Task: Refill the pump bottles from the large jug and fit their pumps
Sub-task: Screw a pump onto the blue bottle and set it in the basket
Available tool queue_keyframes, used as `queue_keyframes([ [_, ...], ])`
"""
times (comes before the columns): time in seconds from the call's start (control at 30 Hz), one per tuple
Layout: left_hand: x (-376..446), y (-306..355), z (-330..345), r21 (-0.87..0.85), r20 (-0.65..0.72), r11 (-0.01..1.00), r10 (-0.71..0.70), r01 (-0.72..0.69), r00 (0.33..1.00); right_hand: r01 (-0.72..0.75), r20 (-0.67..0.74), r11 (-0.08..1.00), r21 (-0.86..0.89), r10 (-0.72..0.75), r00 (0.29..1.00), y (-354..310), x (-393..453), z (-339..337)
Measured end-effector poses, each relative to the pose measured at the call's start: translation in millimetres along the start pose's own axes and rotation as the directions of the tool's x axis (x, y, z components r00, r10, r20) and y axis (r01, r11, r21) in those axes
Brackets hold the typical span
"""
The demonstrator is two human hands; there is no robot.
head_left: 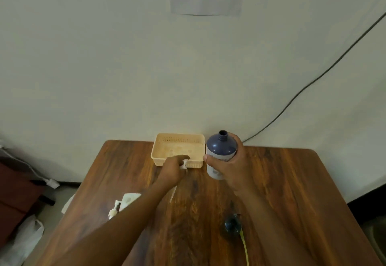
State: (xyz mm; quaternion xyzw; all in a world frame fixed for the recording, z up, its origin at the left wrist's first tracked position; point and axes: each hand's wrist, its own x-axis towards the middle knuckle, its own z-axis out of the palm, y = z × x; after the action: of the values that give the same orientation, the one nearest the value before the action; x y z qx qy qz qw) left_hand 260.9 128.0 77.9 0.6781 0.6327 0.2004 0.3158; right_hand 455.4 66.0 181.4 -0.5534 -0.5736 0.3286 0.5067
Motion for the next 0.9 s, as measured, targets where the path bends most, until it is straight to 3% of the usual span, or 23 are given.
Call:
queue_keyframes([
  [0.17, 21.2, 28.8, -83.4, -0.048, -0.15, 0.996, 0.067, -0.075, 0.986, 0.076, 0.008, 0.995, 0.069, -0.076, 0.997, -37.9, 25.4, 22.7],
  [0.4, 32.3, 83.2, -202.7, -0.09, -0.364, 0.958, 0.221, -0.271, 0.905, 0.135, 0.043, 0.986, 0.103, -0.139, 0.989, -100.2, 52.1, 42.4],
  [0.9, -25.3, 231.1, -371.2, -0.134, -0.522, 0.796, 0.45, -0.591, 0.724, 0.17, 0.038, 0.978, 0.119, -0.175, 0.984, -167.6, 66.9, 55.6],
])
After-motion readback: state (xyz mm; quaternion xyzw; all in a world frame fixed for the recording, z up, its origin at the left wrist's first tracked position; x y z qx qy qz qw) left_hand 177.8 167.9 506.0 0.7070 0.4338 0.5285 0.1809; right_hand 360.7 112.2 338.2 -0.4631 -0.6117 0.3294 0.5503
